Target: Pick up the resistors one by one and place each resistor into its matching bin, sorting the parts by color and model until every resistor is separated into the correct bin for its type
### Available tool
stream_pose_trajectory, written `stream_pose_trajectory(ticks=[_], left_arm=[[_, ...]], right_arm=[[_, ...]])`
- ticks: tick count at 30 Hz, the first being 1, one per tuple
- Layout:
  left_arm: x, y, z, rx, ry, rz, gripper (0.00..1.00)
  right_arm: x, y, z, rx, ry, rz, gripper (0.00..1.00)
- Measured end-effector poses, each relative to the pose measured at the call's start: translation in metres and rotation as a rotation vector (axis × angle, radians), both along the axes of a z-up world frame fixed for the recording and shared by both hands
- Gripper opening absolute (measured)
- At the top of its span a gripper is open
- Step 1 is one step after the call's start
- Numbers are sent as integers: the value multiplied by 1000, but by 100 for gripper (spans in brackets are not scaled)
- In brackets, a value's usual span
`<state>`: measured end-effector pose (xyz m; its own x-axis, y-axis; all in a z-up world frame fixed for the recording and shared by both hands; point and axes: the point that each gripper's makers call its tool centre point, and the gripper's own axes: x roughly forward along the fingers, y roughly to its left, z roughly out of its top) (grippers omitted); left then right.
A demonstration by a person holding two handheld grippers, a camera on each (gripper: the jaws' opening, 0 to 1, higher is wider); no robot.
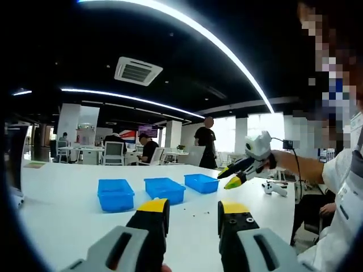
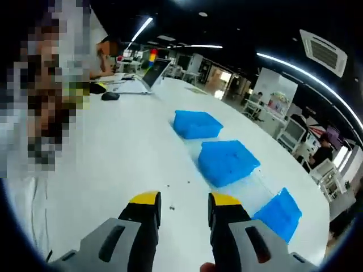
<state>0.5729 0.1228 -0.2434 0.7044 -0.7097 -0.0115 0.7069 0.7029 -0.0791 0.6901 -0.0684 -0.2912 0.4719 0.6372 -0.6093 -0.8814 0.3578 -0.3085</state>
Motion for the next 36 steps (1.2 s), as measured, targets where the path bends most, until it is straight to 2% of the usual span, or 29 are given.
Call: stream_pose_trajectory(ticks=[3, 5, 6, 9, 11, 15, 16, 19, 21, 23, 26, 30, 36], left_arm=[[0, 0, 0, 0, 1, 0, 36], [0, 1, -1, -1, 2, 0, 36], [0, 1, -1, -2, 2, 0, 36], [0, 1, -1, -2, 3, 1, 36], [1, 1, -2, -2, 5, 2, 36], [2, 3, -2, -5, 6, 7, 35], [2, 4, -3, -4, 8, 8, 35], [3, 4, -4, -4, 10, 8, 35], [4, 5, -5, -4, 12, 10, 35], [5, 7, -6, -7, 16, 15, 35], [6, 9, -7, -9, 18, 18, 35], [8, 9, -9, -11, 23, 19, 35], [8, 6, -11, -7, 29, 14, 35]], right_arm=[[9, 11, -21, -154, -12, 94, 32], [12, 16, -28, -215, -36, 162, 32], [14, 23, -39, -287, -50, 250, 31], [11, 36, -51, -376, -25, 378, 29], [10, 44, -55, -405, 16, 423, 28], [8, 50, -69, -539, 62, 546, 26], [9, 50, -74, -598, 56, 592, 26], [12, 53, -86, -679, 46, 666, 23], [12, 53, -89, -704, 46, 698, 22], [13, 53, -98, -761, 39, 763, 19], [14, 59, -96, -751, 51, 780, 18], [12, 57, -98, -767, 102, 821, 17], [16, 58, -99, -759, 229, 840, 18]])
